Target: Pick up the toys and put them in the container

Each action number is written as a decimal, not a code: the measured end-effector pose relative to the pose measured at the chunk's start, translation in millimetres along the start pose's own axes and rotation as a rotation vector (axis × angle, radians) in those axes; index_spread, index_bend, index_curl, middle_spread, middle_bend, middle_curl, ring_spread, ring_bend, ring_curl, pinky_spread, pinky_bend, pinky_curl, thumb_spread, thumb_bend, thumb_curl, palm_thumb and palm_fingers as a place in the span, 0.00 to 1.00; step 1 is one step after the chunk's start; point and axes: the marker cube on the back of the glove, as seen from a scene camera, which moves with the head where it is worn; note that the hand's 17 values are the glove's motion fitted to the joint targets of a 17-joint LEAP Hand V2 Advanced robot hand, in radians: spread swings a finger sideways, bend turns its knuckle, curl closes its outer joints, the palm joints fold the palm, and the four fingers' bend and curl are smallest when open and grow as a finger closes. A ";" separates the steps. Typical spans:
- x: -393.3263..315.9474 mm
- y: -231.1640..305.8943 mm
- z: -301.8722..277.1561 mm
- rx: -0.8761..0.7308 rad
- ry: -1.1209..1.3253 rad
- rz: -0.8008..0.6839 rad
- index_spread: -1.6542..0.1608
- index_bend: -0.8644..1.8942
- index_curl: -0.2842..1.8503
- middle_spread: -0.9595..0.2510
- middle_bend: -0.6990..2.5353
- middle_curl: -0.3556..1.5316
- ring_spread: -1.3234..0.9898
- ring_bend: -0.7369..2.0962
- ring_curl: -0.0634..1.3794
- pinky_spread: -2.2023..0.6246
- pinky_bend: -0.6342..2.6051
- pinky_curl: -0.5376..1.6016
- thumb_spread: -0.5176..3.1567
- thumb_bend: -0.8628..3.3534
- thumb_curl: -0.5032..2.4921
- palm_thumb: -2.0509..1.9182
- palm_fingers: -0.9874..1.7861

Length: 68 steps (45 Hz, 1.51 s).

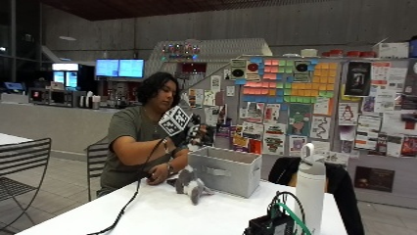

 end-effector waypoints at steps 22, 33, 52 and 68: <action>148.9 86.4 102.7 -0.635 0.129 -0.097 0.70 0.43 0.36 0.65 0.32 0.51 0.51 0.34 0.25 0.79 0.43 0.40 0.48 0.21 0.27 0.54 0.33; 152.6 75.2 116.5 -0.531 0.170 -0.172 0.69 0.47 0.36 0.57 0.33 0.50 0.47 0.39 0.24 0.75 0.44 0.39 0.48 0.23 0.29 0.62 0.58; -9.8 0.6 -64.9 0.086 -0.102 -0.381 0.70 0.38 0.40 0.44 0.36 0.57 0.37 0.56 0.40 0.66 0.52 0.46 0.43 0.24 0.36 0.68 0.70; -108.1 -92.5 -97.5 0.155 -0.006 -0.550 0.68 0.40 0.47 0.39 0.37 0.63 0.36 0.56 0.44 0.65 0.53 0.47 0.41 0.23 0.38 0.68 0.64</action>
